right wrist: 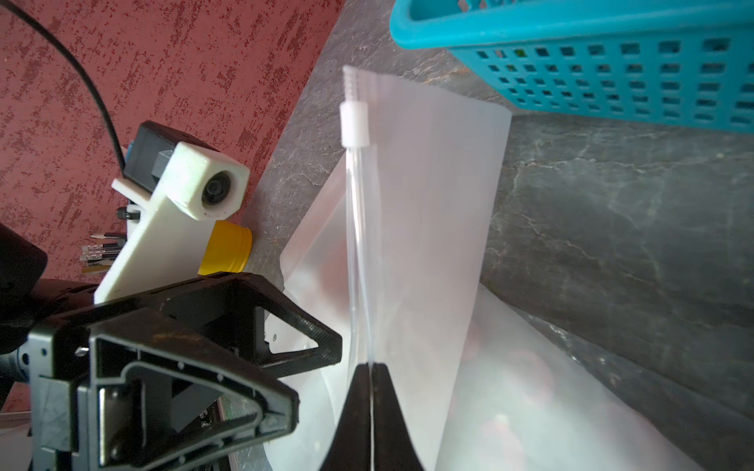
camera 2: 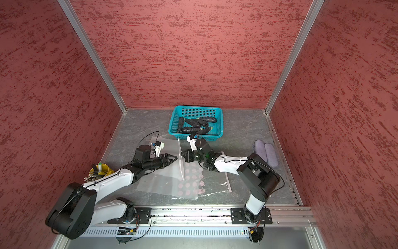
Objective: Place the eggplant in a zip-top bag and seal the zipper
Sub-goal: Open the zipper food storage bag.
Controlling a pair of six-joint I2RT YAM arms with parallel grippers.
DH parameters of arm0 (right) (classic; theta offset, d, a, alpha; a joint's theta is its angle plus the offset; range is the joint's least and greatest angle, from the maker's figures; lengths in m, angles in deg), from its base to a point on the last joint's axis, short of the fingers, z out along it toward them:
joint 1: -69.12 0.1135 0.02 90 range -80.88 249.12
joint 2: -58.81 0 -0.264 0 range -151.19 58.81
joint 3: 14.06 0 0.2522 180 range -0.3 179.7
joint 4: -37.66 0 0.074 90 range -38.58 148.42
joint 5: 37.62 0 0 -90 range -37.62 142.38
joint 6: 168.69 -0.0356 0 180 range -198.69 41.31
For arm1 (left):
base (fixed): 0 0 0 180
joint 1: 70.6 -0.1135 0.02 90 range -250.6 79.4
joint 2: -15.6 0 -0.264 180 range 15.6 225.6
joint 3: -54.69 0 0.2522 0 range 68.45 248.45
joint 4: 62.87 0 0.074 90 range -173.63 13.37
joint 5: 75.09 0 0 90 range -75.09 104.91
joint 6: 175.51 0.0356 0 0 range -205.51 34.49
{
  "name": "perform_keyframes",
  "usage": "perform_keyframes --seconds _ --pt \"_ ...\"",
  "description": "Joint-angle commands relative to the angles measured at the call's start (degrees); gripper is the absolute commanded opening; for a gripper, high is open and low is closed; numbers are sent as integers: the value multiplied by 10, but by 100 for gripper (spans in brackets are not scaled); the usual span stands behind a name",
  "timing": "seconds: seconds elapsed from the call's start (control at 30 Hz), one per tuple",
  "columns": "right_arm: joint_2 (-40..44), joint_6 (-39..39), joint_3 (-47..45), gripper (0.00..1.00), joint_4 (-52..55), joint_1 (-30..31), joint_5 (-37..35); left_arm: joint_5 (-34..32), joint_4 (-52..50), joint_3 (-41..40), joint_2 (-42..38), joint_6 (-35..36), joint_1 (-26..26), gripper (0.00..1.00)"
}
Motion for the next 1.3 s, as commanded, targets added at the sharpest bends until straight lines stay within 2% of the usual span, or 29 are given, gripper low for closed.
perform_keyframes --seconds 0.0,0.27,0.53,1.03,1.27 --pt "-4 0 17 0 -11 4 1 12 22 18 15 15 15 65" --pt "-3 -4 20 0 -13 5 10 6 44 28 53 15 30 66" --pt "2 -2 20 0 -8 5 10 -1 33 31 54 3 16 56" --pt "8 -4 22 0 -8 6 20 -16 11 49 87 12 13 44" --pt "1 -22 16 0 -34 6 34 -14 1 77 108 17 22 42"
